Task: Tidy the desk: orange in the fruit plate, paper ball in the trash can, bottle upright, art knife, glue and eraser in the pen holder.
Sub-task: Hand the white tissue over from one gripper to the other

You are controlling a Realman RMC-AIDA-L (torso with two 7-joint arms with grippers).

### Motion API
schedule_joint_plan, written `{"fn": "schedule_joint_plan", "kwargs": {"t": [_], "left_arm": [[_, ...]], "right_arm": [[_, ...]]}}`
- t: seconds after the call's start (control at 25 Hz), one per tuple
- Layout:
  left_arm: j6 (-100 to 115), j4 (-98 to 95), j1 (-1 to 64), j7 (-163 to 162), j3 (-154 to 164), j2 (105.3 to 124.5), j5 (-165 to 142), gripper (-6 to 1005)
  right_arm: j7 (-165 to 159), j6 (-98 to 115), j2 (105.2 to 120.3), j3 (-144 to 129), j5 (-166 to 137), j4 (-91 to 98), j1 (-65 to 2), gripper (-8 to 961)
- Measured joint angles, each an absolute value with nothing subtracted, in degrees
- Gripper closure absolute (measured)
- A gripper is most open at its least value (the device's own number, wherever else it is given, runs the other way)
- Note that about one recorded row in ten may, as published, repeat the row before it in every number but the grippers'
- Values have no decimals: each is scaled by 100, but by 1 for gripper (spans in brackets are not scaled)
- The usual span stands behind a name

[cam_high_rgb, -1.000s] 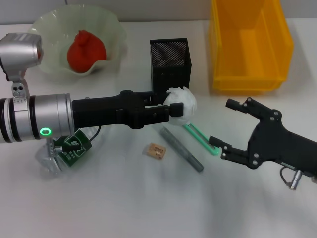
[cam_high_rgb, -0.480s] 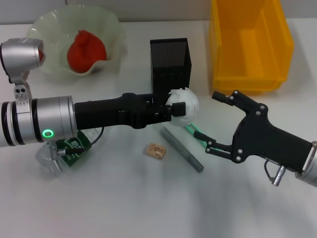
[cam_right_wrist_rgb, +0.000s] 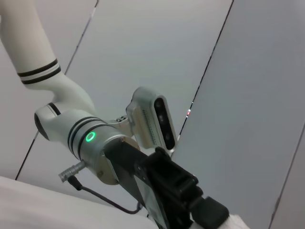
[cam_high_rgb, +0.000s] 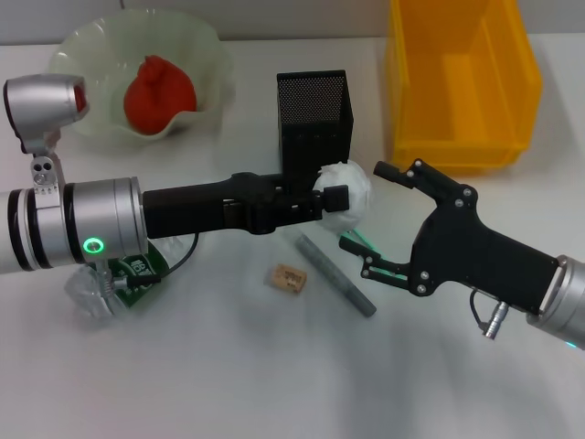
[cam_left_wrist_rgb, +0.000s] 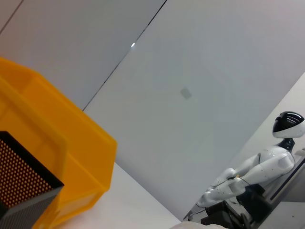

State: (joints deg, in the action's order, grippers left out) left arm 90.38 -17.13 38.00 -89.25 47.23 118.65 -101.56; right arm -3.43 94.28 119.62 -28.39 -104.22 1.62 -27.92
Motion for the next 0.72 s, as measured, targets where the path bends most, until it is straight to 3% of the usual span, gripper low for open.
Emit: {"fn": "schedule_joint_plan", "kwargs": {"t": [0.72], "left_arm": [[9073,-1643,3816,-8980,4746,11864,-10151,498]], "right_arm": [[-287,9289,11971,-2739,-10417,17,-2962,146]]}}
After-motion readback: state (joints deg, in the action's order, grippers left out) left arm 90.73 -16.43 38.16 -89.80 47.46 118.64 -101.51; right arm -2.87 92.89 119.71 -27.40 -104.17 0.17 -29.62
